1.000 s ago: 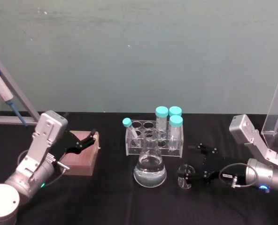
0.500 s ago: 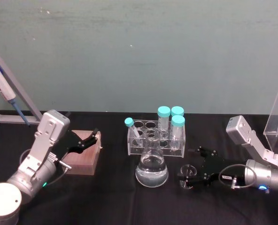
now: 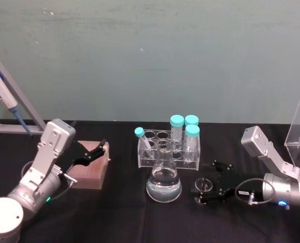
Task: Place the experimental apparatus aside using one hand.
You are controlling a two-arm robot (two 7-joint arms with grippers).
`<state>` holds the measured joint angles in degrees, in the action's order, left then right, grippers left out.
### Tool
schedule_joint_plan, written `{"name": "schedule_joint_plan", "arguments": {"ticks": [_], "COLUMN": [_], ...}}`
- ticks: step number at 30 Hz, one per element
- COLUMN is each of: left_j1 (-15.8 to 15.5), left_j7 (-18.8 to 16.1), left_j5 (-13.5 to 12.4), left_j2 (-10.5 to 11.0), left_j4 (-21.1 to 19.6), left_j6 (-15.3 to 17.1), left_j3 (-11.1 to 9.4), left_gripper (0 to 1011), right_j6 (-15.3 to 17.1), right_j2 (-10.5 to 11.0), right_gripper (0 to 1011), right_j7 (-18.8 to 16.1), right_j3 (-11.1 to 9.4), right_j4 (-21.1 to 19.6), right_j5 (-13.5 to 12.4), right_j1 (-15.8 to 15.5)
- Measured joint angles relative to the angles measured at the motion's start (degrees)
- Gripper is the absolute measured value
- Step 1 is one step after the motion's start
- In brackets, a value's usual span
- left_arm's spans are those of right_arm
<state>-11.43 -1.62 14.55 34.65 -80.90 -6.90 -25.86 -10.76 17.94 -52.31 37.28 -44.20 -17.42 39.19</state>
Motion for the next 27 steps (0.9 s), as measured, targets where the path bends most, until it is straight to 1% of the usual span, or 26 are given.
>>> {"name": "schedule_joint_plan", "arguments": {"ticks": [14, 27], "left_j1": [0.00, 0.00], "left_j7": [0.00, 0.00], "left_j5": [0.00, 0.00], "left_j2": [0.00, 0.00], "left_j4": [0.00, 0.00], "left_j6": [0.00, -0.01], "left_j3": [0.00, 0.00], "left_gripper": [1000, 1000], "right_j6": [-0.10, -0.07], "right_j2": [-0.93, -1.35], "right_gripper": [1002, 1002], "right_j7": [-0.71, -1.15], "right_j3": [0.37, 0.51], "right_j4": [2.04, 2.99], "right_j5": [0.70, 1.17], "right_j1": [1.03, 1.40]}}
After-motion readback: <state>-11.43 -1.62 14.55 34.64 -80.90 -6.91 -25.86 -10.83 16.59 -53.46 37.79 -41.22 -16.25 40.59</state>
